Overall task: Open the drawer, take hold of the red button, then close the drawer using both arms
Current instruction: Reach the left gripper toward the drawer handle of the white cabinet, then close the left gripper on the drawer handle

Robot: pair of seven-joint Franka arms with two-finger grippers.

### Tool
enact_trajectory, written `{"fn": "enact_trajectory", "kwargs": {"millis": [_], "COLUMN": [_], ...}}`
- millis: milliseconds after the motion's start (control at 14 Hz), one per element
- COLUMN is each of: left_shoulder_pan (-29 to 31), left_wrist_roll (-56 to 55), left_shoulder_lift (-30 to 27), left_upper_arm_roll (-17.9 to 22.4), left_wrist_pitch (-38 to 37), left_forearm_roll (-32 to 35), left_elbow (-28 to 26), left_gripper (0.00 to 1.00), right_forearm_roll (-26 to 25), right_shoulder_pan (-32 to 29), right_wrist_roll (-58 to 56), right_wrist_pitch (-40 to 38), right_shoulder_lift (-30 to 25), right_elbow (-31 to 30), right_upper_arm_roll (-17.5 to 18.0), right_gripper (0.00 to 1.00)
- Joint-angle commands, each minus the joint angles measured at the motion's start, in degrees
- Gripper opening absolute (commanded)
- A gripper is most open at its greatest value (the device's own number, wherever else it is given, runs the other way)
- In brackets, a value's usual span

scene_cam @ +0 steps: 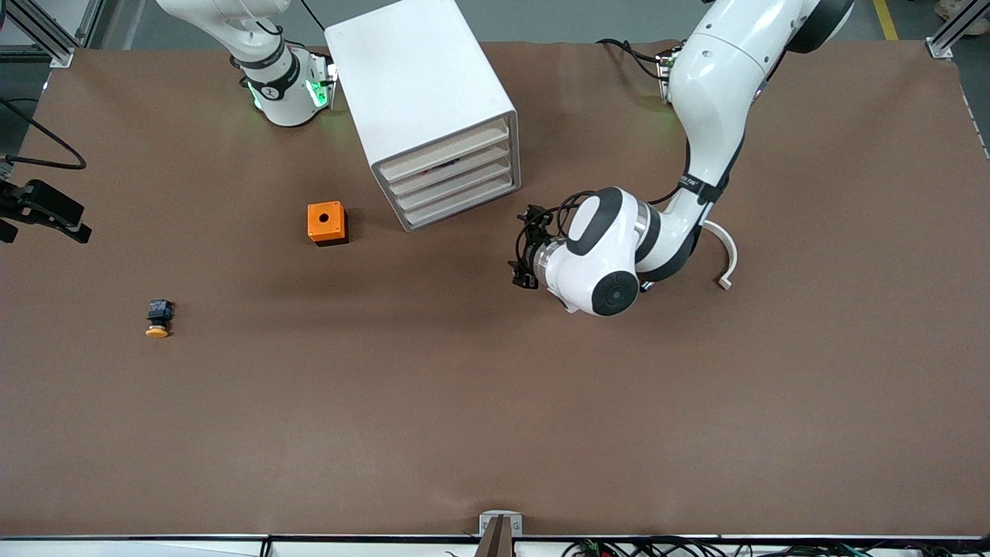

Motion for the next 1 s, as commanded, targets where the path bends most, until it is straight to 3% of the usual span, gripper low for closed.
{"fn": "enact_trajectory", "kwargs": {"millis": [0,641,926], "left_shoulder_pan": [-0.6,-3.6,-4.7], "left_wrist_roll": [-2.6,-18.4,-24.0], "left_shoulder_lift": [1.3,3.3,4.1], "left_upper_arm_roll": [0.3,0.3,0.3], "left_wrist_pitch": [0.0,-0.8,-4.8], "left_forearm_roll": [-5.8,-11.9,-13.1], "left_elbow": [1.0,1.1,1.1], "left_gripper": [1.00,1.00,1.00], "right_forearm_roll": [0.7,0.7,0.7], "right_shoulder_pan": [-0.5,-0.6,-0.6], "right_wrist_roll": [-0.3,-0.3,-0.4], "right_wrist_pitch": [-0.8,-0.8,-0.8], "right_shoulder_lift": [0.7,0.7,0.7], "right_elbow": [1.5,1.5,1.5], "right_upper_arm_roll": [0.2,0.2,0.2], "right_gripper": [1.00,1.00,1.00]}}
